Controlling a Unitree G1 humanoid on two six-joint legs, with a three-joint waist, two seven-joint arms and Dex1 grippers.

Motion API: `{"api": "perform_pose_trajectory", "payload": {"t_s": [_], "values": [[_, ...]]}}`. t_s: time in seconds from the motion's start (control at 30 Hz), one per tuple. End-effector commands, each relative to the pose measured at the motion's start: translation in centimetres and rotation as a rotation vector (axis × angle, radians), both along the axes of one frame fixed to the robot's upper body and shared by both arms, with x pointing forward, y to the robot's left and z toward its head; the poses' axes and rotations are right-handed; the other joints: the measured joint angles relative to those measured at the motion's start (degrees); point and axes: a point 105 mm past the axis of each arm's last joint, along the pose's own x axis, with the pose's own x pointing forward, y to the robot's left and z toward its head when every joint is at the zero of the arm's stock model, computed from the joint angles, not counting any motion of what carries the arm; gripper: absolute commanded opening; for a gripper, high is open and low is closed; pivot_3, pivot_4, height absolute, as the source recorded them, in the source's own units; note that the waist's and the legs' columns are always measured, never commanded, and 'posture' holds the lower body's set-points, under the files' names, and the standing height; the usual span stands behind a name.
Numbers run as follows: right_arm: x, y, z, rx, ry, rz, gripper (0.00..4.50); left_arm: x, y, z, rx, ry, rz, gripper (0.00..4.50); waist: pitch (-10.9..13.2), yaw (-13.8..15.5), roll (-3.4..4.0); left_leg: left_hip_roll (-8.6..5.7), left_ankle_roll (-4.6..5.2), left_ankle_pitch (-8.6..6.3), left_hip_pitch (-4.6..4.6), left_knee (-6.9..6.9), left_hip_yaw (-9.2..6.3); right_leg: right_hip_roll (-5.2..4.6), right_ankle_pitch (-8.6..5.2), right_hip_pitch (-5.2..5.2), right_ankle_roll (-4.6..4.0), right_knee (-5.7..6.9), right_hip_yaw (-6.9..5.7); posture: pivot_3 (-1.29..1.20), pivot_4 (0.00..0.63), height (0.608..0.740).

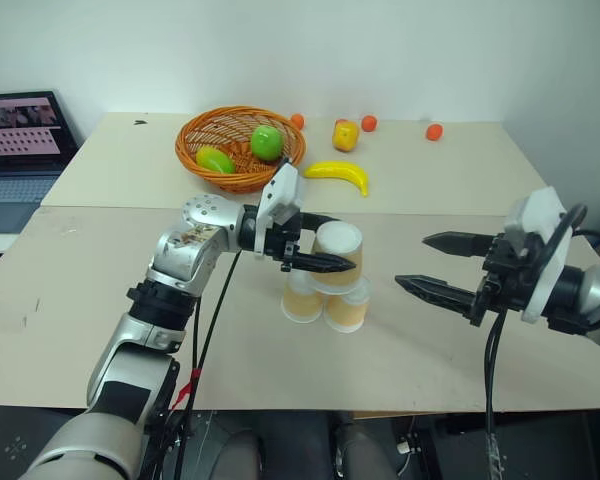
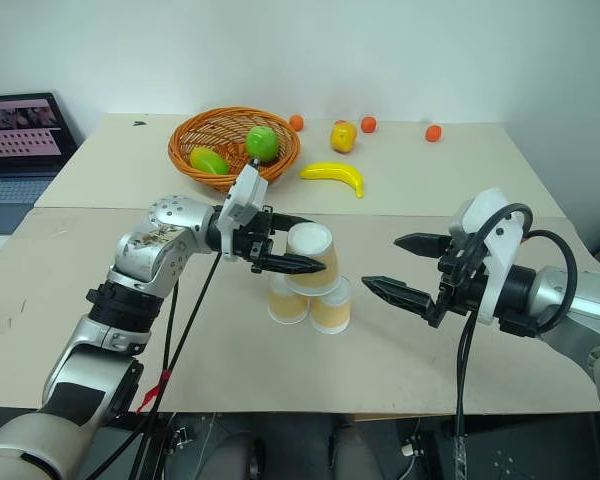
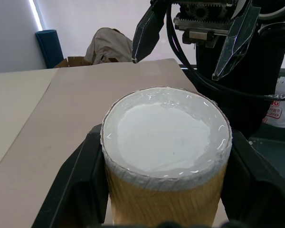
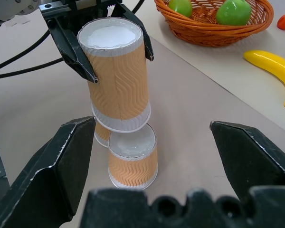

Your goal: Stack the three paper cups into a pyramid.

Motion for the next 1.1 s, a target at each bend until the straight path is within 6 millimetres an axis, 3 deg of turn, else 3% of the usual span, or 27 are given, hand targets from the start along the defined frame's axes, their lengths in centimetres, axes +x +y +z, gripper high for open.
{"api": "perform_pose_trajectory", "payload": {"t_s": [0.03,0.27,0.33,0.37,0.47,0.87,1.1], "values": [[0.0,-0.3,1.3,-0.009,-0.075,-0.017,4.5,-0.5,-0.1,1.0,0.003,-0.063,-0.032,2.66,0.0,0.0,0.0,0.0,0.0,0.0,0.0,0.0,0.0,0.0,0.0,0.0,0.0,0.0,0.0,0.0,0.15,0.737],[0.3,-0.3,1.4,-0.012,-0.082,-0.019,4.5,-0.7,-0.1,0.6,0.016,-0.065,-0.039,2.66,0.0,0.0,0.0,0.0,0.0,0.0,0.0,0.0,0.0,0.0,0.0,0.0,0.0,0.0,0.0,0.0,0.15,0.737],[0.3,-0.3,1.4,-0.013,-0.086,-0.019,4.5,-0.7,-0.1,0.6,0.015,-0.061,-0.037,3.47,0.0,0.0,0.0,0.0,0.0,0.0,0.0,0.0,0.0,0.0,0.0,0.0,0.0,0.0,0.0,0.0,0.15,0.737],[0.3,-0.3,1.4,-0.013,-0.087,-0.018,4.5,-0.7,-0.1,0.6,0.014,-0.059,-0.035,3.51,0.0,0.0,0.0,0.0,0.0,0.0,0.0,0.0,0.0,0.0,0.0,0.0,0.0,0.01,0.0,0.0,0.15,0.737],[0.3,-0.4,1.5,-0.014,-0.088,-0.019,4.5,-0.6,-0.1,0.7,0.004,-0.06,-0.024,4.36,0.0,0.0,0.0,0.0,0.0,0.0,0.0,0.0,0.0,0.0,0.0,0.0,0.0,0.01,0.0,0.0,0.15,0.737],[0.5,-0.6,1.5,-0.02,-0.086,-0.021,4.5,-0.1,-0.2,2.3,-0.041,-0.073,0.003,4.36,0.0,0.0,0.0,0.0,0.0,0.0,0.0,0.0,0.0,0.0,0.0,0.0,0.0,0.01,0.0,0.0,0.15,0.737],[0.6,-0.5,1.4,-0.016,-0.079,-0.016,4.5,-0.6,-0.5,6.0,-0.121,-0.114,-0.012,4.36,0.0,0.0,0.0,0.0,0.0,0.0,0.0,0.01,0.0,0.0,0.0,0.0,0.01,0.01,0.0,0.0,0.15,0.737]]}}
